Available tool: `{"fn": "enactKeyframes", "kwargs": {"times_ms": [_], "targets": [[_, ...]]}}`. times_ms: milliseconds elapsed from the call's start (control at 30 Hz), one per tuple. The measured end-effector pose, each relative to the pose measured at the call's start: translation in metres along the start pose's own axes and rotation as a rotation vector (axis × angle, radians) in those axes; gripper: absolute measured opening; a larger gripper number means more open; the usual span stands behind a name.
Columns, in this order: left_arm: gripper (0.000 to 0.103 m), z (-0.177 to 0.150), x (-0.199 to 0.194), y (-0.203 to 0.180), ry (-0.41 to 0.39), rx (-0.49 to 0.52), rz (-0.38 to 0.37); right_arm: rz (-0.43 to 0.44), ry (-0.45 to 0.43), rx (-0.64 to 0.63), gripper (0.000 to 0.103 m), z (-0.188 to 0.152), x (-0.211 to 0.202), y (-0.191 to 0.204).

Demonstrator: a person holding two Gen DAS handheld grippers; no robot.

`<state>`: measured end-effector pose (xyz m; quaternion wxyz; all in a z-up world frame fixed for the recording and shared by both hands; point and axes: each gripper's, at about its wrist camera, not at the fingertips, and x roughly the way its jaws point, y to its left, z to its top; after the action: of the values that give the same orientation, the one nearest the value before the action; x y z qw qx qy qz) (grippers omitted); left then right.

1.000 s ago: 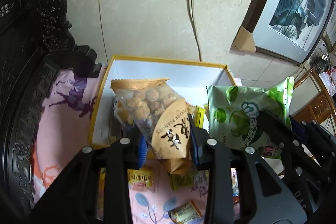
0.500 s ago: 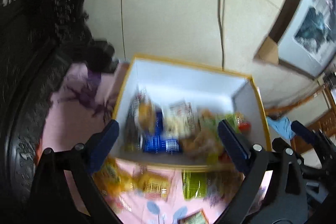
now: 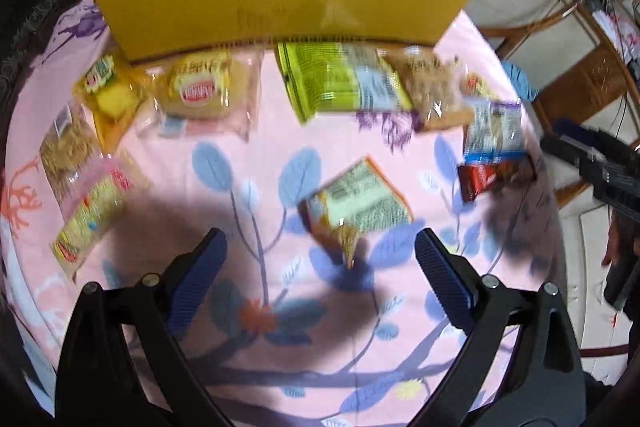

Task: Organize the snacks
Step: 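Grasp the striped snack bag with the left tool while the right tool grasps the purple-labelled pack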

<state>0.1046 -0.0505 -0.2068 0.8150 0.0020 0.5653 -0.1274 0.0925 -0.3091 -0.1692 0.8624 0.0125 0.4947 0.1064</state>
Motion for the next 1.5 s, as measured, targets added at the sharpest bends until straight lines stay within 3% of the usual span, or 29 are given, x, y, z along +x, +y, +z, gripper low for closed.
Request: {"fn": "enactKeyframes", "kwargs": {"times_ms": [200,333,467,500,533,633,833,1033,1133,1267,1500], "targets": [[0.096,0.000,-0.012,0.000,-0.028,0.001,0.011,0.110,0.051,0.090,0.071,0.007,0.024,-0.004],[0.096,-0.007,-0.017,0.006,-0.027,-0.025,0.012,0.093,0.090,0.097,0.071,0.006,0.039,0.003],[0.096,-0.008,-0.015,0.008,-0.017,-0.045,0.007,0.117,0.094,0.196,0.071,0.008,0.058,-0.004],[0.096,-0.007,-0.015,0.008,-0.016,-0.045,0.008,0.114,0.095,0.221,0.063,0.009,0.062,-0.006],[0.096,-0.007,-0.015,0.007,-0.016,-0.043,0.008,0.105,0.100,0.237,0.043,0.010,0.066,-0.007],[0.096,-0.005,-0.013,0.005,-0.018,-0.027,0.007,0.080,0.088,0.214,0.024,0.011,0.071,0.000],[0.096,0.004,0.011,-0.013,-0.015,0.058,-0.025,0.052,0.104,0.137,0.020,0.005,0.063,0.030],[0.094,0.009,0.047,-0.022,0.024,0.143,0.011,0.052,0.107,0.185,0.022,-0.002,0.064,0.027],[0.079,0.008,0.046,-0.026,-0.021,0.183,0.052,0.051,0.106,0.198,0.023,-0.003,0.065,0.026],[0.034,0.011,0.039,-0.014,-0.062,0.128,0.053,0.037,0.106,0.193,0.023,-0.004,0.067,0.029],[0.030,0.006,0.030,-0.006,-0.101,0.080,0.021,0.015,0.081,0.156,0.021,-0.004,0.065,0.036]]}}
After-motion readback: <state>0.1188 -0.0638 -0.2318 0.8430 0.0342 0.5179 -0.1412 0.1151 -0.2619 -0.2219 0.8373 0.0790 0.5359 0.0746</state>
